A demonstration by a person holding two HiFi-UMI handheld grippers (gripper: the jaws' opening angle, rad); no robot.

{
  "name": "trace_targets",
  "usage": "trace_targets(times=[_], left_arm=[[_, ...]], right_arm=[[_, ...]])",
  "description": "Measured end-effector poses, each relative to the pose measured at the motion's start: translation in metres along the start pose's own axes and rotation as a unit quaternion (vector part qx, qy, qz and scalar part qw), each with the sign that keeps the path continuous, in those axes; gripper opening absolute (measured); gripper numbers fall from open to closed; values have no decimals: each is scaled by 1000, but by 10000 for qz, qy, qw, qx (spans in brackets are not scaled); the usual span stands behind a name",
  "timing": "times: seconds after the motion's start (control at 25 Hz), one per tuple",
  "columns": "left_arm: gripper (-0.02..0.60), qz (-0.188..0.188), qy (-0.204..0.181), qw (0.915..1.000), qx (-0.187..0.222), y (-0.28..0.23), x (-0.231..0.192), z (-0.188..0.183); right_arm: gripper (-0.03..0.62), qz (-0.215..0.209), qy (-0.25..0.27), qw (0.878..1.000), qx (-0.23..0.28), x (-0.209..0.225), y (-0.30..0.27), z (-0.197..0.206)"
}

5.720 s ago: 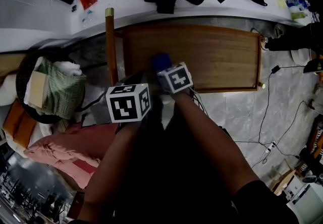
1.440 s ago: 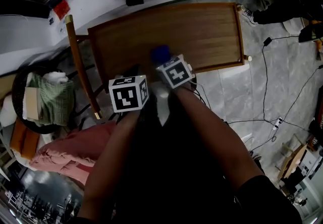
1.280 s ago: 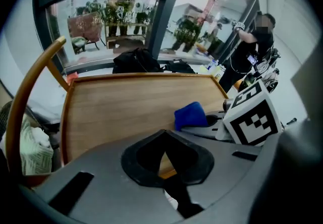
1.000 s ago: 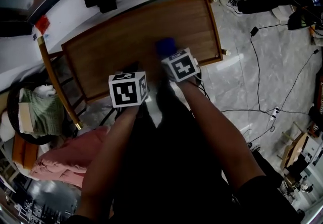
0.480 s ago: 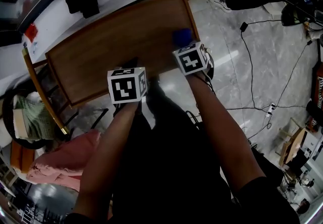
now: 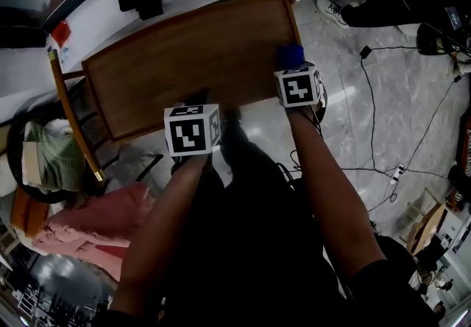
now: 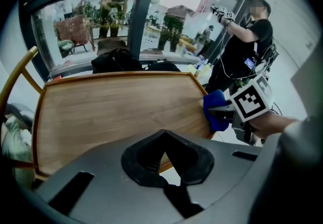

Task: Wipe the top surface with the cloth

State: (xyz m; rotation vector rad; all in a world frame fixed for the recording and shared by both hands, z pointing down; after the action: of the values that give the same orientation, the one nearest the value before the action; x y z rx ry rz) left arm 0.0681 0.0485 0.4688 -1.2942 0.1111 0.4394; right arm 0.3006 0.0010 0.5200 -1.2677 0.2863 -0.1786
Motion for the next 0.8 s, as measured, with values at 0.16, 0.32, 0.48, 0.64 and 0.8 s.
trace_targets(times=[0.16,0.32,0.48,0.64,0.8], left_arm=[[9,-155,387,9989,228,32,-41,13],[9,-251,805,9955,429,75,-91,29],[9,-497,984,9922,578,125,-146,47],[9,-690,1088,9887,765,162,-198,63],[9,-800,1248,9851,877,189,-239,83]], right_arm=[[48,-626,227,9968,445,-55,22,-19],[48,-1360,420,9874,699,-143,33,-43],[48,-2136,744,9713,732,-255,38,-58],[48,-2788,995,9530,640,-362,34,-67],[48,-3302,1183,9348,562,-449,37,-71]])
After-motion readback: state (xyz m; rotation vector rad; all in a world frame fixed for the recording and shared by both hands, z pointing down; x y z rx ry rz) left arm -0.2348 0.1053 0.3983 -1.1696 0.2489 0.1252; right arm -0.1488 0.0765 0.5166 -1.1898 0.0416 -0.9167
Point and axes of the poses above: the fingertips, and each gripper's own axes: y backward along the fingers, x to its right, z out of its underside, the point moved 4 cm from there along y, backward along the fingers, and after that the axes turned 8 degrees about -x, right-handed, at the moved point
